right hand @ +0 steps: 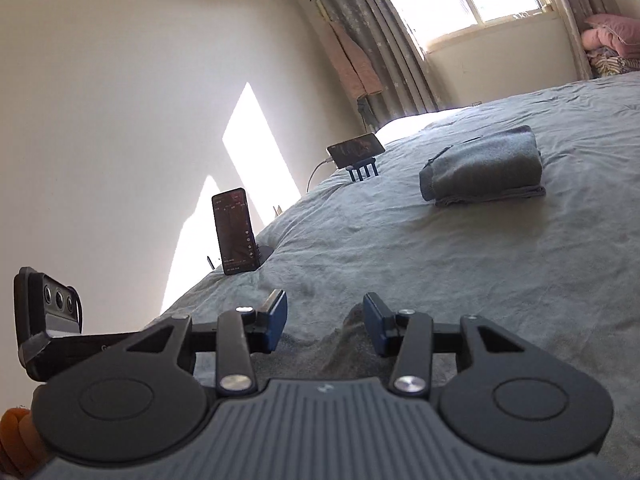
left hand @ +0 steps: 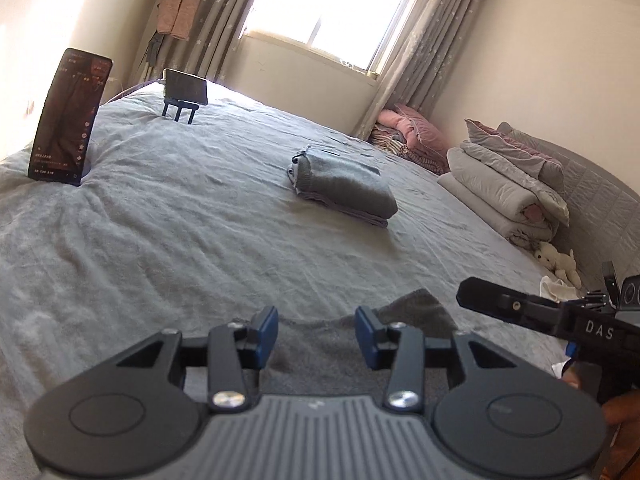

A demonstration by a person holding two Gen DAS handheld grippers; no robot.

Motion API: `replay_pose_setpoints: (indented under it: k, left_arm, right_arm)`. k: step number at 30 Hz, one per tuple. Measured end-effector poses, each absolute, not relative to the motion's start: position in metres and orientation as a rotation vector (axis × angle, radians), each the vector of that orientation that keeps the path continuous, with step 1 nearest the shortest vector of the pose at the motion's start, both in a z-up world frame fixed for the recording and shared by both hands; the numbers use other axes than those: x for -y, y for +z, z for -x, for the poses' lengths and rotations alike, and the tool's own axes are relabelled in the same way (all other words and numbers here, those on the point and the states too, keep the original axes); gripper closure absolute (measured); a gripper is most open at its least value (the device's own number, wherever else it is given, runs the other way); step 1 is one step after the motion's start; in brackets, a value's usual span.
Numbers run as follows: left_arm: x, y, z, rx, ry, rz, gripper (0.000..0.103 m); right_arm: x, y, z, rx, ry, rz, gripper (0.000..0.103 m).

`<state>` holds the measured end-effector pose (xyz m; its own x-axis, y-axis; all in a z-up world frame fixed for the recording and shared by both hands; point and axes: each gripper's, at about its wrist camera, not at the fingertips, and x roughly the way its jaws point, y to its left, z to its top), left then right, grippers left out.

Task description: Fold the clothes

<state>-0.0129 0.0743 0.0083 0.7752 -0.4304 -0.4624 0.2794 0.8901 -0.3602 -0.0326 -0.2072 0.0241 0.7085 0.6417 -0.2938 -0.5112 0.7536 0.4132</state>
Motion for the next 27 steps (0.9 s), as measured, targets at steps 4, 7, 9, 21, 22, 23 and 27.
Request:
replay_pose_setpoints:
  k: [4, 7, 9, 21, 22, 23, 27]
  left_arm:
    - [-0.064, 0.000, 0.009, -0.595, -0.398, 0.230, 0.059]
    - [-0.059, -0.005, 0.005, -0.619, -0.393, 0.194, 0.059]
    - [-0.057, -0.007, 0.005, -0.632, -0.389, 0.177, 0.059]
    - [-0.058, -0.009, 0.013, -0.648, -0.386, 0.149, 0.057]
    - [-0.060, -0.003, 0.019, -0.621, -0.401, 0.155, 0.059]
    - [-0.061, 0.003, 0.024, -0.591, -0.440, 0.162, 0.060]
    - [-0.056, 0.015, 0.044, -0.510, -0.659, 0.201, 0.066]
  right_arm:
    - [0.192, 0.011, 0.025, -0.449, 0.644, -0.231, 0.057]
    - [0.190, -0.002, 0.013, -0.488, 0.600, -0.205, 0.058]
    - [0.191, -0.009, 0.008, -0.510, 0.578, -0.201, 0.059]
    - [0.198, -0.024, -0.004, -0.571, 0.474, -0.195, 0.064]
    - [0.199, -0.020, -0.001, -0.557, 0.482, -0.190, 0.063]
    - [0.200, -0.016, 0.002, -0.543, 0.497, -0.188, 0.063]
    - [0.207, 0.003, 0.017, -0.473, 0.600, -0.190, 0.063]
